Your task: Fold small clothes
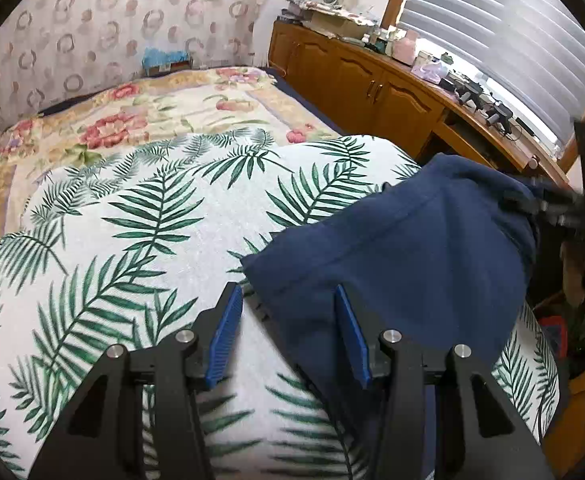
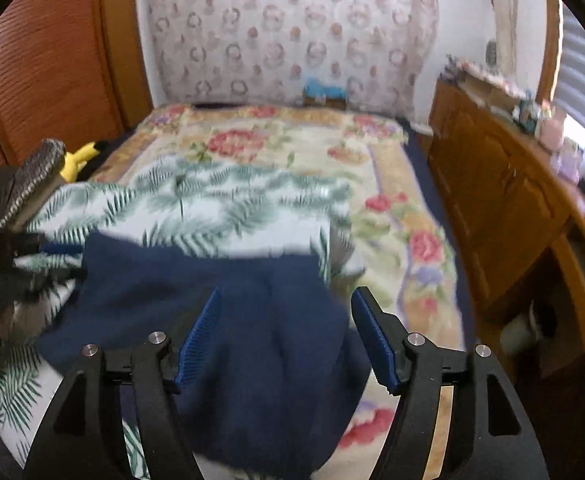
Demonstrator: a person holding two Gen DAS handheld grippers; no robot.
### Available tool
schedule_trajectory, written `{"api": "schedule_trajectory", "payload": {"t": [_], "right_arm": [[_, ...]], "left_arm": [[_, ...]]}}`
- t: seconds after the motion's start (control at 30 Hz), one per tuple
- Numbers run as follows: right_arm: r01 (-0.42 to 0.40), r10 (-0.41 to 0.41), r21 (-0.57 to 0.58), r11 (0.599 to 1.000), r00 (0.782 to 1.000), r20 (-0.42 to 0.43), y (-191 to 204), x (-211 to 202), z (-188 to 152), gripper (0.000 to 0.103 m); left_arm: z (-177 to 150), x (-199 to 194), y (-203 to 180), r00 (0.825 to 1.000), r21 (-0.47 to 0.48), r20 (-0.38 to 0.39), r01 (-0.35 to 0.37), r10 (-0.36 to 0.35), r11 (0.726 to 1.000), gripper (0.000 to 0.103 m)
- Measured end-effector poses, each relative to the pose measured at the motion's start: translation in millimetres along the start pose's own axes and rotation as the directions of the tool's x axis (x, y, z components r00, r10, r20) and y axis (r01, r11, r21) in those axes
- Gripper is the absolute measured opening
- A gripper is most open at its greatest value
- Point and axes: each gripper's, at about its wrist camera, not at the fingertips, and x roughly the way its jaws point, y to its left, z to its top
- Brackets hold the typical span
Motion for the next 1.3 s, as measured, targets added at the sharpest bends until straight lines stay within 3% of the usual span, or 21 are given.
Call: {"api": "schedule_trajectory", "payload": {"t": [0.1, 0.23, 0.4, 0.57, 0.6, 0.67, 0.77, 0.8, 0.9, 1.13, 1.3], "right_arm": [[0.019, -0.016, 0.072, 0.997, 0.999, -0.05, -12, 15, -16, 0.069], [-0.042, 0.054, 0.174, 0.984, 0.997, -0.061, -23, 26, -29, 0.07], [-0.103, 0.119, 0.205, 0.973, 0.991, -0.066, -19, 32, -32, 0.07], [-0.11, 0.124, 0.181, 0.977, 0.99, -0.066, -12, 32, -34, 0.068], [-0.113, 0.126, 0.177, 0.978, 0.99, -0.066, -11, 32, -35, 0.064], [-0.115, 0.126, 0.157, 0.981, 0.99, -0.066, -7, 30, -35, 0.057], [-0.126, 0.132, 0.112, 0.986, 0.99, -0.054, -1, 24, -37, 0.035], [-0.131, 0.136, 0.097, 0.987, 0.99, -0.046, 1, 22, -38, 0.028], [-0.11, 0.11, 0.059, 0.992, 0.994, -0.004, 7, 9, -36, 0.023], [-0.06, 0.064, -0.038, 0.997, 0.99, 0.129, 34, -39, -11, 0.021], [-0.081, 0.104, -0.129, 0.988, 0.978, 0.179, 64, -54, 21, 0.021]], "left_arm": [[2, 13, 5, 0.999, -0.024, -0.025, 0.029, -0.03, 0.999, 0.048], [2, 12, 3, 0.999, -0.024, -0.02, 0.041, -0.041, 0.999, 0.05], [1, 12, 2, 0.997, -0.044, -0.013, 0.072, -0.073, 0.996, 0.05], [2, 11, 2, 0.996, -0.035, -0.005, 0.09, -0.09, 0.995, 0.038], [2, 11, 2, 0.995, -0.034, -0.005, 0.096, -0.096, 0.995, 0.036], [3, 8, 3, 0.993, -0.036, -0.002, 0.116, -0.116, 0.993, 0.018], [5, 3, -1, 0.99, -0.025, 0.01, 0.139, -0.138, 0.99, 0.009], [6, -1, -3, 0.99, -0.018, 0.024, 0.139, -0.138, 0.99, 0.008], [8, -22, -8, 0.984, -0.014, 0.082, 0.16, -0.158, 0.987, 0.008], [11, -84, -16, 0.969, 0.021, 0.213, 0.127, -0.129, 0.992, 0.008], [-1, -143, 12, 0.946, -0.002, 0.315, 0.082, -0.077, 0.997, 0.008]]}}
